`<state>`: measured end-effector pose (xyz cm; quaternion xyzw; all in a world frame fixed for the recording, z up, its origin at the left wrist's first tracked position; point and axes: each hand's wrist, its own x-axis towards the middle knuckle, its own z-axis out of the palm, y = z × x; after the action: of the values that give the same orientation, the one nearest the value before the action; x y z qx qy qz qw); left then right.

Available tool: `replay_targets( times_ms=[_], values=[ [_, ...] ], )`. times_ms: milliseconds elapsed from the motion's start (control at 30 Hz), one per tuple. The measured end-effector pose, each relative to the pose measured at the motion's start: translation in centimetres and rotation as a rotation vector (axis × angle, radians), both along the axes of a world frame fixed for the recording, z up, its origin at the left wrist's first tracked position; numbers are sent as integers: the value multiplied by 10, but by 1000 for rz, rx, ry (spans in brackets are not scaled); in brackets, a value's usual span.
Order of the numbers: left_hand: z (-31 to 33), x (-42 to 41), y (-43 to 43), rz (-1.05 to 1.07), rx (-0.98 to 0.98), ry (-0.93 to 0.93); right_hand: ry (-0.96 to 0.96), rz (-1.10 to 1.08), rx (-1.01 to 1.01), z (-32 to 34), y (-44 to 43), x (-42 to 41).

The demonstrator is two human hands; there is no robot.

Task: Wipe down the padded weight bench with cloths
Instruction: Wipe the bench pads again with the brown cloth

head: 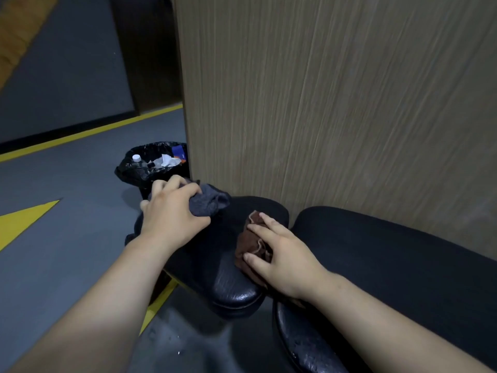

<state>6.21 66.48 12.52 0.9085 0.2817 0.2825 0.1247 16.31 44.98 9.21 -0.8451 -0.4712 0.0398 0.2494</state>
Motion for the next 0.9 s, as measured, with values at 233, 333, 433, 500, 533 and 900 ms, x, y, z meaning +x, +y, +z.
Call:
replay_targets(
  times_ms=[233,333,433,500,533,900],
  values=[
    [16,-2,14,15,6,-75,24,-159,-55,6,50,83],
    [16,-1,19,1,-25,-74,8,-173,-109,5,54,96],
    [8,-2,27,-6,-52,-25,-13,-123,-110,3,46,85],
    [1,-4,31,4,-67,7,-32,-59,-93,6,38,68],
    [-2,-4,33,7,-72,20,-46,-20,-89,8,35,58],
    [-17,-5,23,39,36,192,-103,155,-277,10,15,-39]
  ],
)
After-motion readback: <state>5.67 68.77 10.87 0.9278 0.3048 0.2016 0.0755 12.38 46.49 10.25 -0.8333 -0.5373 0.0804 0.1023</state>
